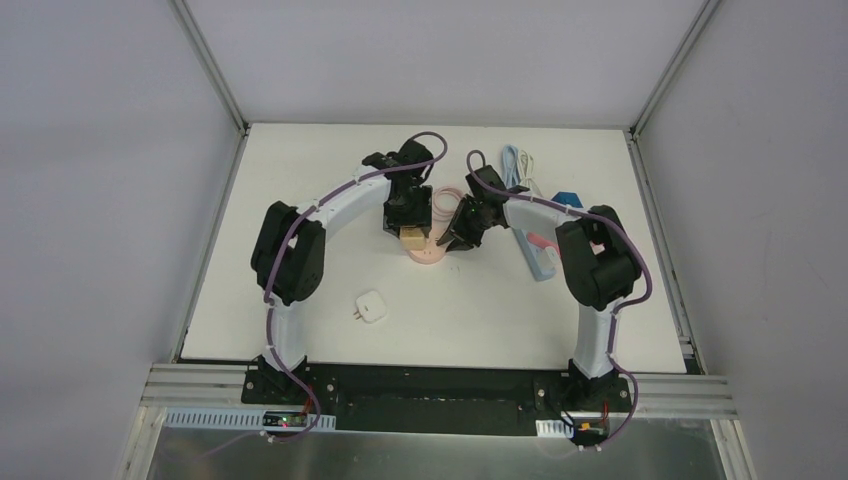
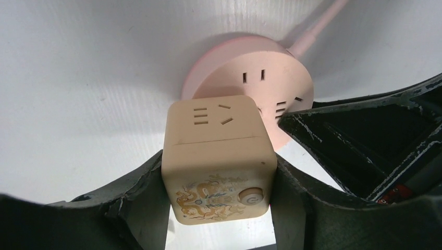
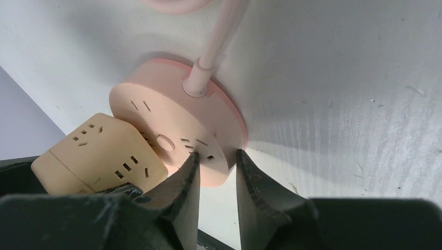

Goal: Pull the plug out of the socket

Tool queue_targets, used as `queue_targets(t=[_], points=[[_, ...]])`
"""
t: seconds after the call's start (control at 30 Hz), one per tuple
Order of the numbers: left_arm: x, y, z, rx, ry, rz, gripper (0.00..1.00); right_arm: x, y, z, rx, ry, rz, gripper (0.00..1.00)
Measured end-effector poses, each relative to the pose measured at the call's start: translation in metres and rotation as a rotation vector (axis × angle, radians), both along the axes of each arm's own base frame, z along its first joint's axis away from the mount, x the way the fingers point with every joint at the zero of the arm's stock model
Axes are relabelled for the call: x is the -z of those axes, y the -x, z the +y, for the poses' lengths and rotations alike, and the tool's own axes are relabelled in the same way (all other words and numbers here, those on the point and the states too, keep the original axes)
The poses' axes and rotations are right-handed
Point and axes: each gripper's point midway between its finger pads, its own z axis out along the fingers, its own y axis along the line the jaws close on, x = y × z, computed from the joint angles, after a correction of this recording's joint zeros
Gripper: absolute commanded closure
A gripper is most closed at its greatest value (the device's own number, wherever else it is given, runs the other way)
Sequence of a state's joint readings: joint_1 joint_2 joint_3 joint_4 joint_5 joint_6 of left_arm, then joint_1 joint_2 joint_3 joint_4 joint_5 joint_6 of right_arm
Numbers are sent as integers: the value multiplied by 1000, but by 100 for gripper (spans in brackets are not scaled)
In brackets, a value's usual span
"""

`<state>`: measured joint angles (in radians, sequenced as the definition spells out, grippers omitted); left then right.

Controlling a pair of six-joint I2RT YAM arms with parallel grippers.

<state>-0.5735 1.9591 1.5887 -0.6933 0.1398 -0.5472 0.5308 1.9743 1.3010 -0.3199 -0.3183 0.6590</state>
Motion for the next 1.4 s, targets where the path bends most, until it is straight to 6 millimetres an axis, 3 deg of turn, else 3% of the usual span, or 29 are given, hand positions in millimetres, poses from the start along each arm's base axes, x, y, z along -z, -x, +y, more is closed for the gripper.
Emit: queue_targets(t=[0.17, 0.4, 0.53, 0.83, 0.93, 1.03, 1.13, 1.27, 1.4], points=[[-4, 2, -1, 33, -106, 3, 100, 0, 1, 2, -7, -9, 8, 79], [-7, 6, 1, 35, -119, 16, 100, 0, 4, 6, -17, -25, 21, 79], [-9, 4, 0, 34, -133, 28, 100, 0, 3, 6, -20, -30, 18, 87], [-5, 2, -1, 57, -244, 24, 100, 0, 3, 8, -22, -29, 7, 88], [-12, 4, 2, 53, -238, 5, 100, 0, 3, 8, -22, -34, 2, 87], [-32, 14, 3, 57, -184, -14, 100, -2, -1, 16, -23, -57, -33, 85], [-62, 29, 11, 52, -126, -63, 100, -3, -3, 22, -28, -65, -64, 83], [-95, 44, 44, -15, -72, -141, 100, -4, -6, 25, -30, -70, -81, 79], [-83, 60, 80, -92, -66, -134, 100, -4, -6, 26, -32, -73, -86, 75]])
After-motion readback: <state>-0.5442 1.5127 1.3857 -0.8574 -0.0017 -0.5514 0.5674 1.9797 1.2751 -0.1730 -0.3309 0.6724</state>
